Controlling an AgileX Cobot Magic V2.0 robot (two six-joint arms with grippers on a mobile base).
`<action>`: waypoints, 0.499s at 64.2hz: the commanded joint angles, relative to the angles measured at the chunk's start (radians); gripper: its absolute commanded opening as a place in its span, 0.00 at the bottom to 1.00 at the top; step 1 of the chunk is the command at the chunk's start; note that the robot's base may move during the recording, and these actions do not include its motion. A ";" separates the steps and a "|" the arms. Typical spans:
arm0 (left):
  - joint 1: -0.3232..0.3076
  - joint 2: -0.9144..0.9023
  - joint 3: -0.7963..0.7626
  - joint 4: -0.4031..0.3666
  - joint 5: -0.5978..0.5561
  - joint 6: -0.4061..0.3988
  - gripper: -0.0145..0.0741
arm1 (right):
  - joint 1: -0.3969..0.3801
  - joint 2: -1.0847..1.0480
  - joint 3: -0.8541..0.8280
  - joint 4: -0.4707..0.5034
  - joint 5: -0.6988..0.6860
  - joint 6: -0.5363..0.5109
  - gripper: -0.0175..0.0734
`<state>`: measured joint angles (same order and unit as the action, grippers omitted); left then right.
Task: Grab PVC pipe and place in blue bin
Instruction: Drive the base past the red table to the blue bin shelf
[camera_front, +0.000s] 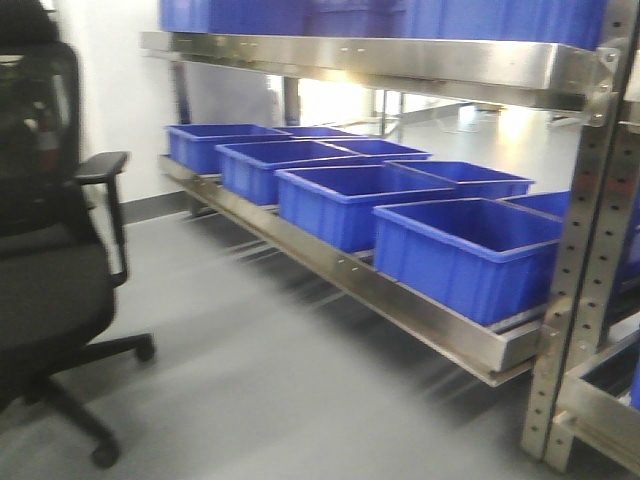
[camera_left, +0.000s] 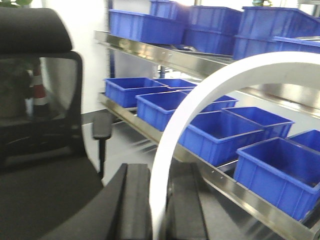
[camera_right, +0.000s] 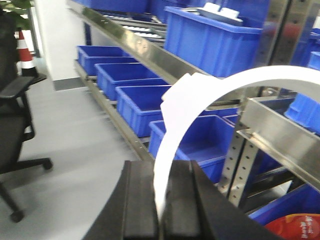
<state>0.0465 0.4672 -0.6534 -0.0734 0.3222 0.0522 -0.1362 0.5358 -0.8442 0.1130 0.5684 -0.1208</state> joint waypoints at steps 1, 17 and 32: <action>0.000 -0.005 0.003 -0.010 -0.025 -0.006 0.04 | 0.001 -0.001 0.000 -0.010 -0.027 -0.004 0.01; 0.000 -0.005 0.003 -0.010 -0.025 -0.006 0.04 | 0.001 -0.001 0.000 -0.010 -0.027 -0.004 0.01; 0.000 -0.005 0.003 -0.010 -0.025 -0.006 0.04 | 0.001 -0.001 0.000 -0.010 -0.027 -0.004 0.01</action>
<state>0.0465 0.4672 -0.6534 -0.0734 0.3222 0.0522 -0.1362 0.5358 -0.8442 0.1130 0.5684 -0.1235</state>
